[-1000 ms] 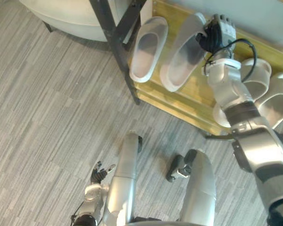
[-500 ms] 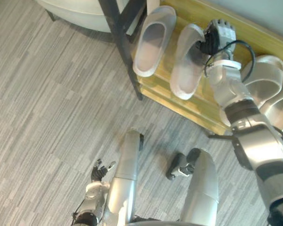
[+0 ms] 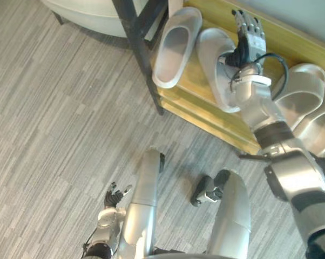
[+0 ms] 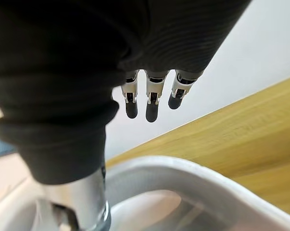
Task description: Organize the slippers on the shoe rack
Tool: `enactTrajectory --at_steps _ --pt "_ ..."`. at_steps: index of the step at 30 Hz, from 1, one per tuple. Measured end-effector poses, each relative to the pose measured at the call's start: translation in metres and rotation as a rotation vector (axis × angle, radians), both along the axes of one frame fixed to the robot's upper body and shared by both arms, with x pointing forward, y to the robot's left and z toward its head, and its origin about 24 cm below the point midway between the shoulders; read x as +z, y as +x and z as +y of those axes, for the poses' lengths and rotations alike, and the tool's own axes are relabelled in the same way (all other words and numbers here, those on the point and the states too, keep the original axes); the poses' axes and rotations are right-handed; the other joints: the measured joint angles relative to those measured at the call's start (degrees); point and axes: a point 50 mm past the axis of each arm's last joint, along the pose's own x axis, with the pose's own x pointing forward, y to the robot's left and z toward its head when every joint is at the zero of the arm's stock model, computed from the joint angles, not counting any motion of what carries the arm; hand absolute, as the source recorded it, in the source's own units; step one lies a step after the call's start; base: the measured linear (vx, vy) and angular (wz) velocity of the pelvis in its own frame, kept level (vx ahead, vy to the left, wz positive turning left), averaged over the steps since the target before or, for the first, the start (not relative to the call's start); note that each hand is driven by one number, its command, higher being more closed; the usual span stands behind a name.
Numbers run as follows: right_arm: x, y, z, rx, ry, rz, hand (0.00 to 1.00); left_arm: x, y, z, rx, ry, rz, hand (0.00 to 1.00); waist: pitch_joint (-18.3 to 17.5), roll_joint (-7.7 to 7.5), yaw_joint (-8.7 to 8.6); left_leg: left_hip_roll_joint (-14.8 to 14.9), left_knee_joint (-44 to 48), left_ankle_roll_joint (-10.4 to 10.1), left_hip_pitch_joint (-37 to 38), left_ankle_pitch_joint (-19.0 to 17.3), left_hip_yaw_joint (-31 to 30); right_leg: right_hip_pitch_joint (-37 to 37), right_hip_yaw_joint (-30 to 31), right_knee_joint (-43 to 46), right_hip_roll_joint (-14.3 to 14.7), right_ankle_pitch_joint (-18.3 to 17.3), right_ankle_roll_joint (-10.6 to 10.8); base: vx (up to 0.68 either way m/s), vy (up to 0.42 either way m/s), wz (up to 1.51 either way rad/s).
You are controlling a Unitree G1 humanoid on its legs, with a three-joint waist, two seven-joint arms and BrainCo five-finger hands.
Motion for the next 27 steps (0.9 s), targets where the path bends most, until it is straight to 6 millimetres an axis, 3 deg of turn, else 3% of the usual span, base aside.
enactTrajectory --at_steps 14,24,27 --pt "-0.033 -0.02 0.015 0.182 0.468 -0.001 0.0 0.002 0.004 0.007 0.037 -0.006 -0.002 0.0 2.45 -1.4 -0.86 1.1 -1.49 -0.07 2.92 -0.04 0.67 2.29 0.25 -1.66 0.96 0.18 -0.05 -0.01 -0.007 -0.03" --pt "-0.09 -0.036 0.027 0.254 0.842 0.089 0.0 0.0 0.0 0.01 0.104 -0.035 0.016 0.0 2.97 -1.59 -1.38 1.67 -2.6 0.05 4.68 -0.12 1.0 4.06 0.29 -3.32 1.69 0.51 0.4 0.0 0.005 -0.02" --pt "-0.094 -0.041 0.031 0.285 0.919 0.076 0.0 -0.001 -0.001 0.01 0.122 -0.041 0.016 0.0 2.98 -1.6 -1.4 1.73 -2.64 0.05 4.77 -0.12 1.03 4.09 0.32 -3.4 1.75 0.55 0.44 0.0 0.0 0.0"
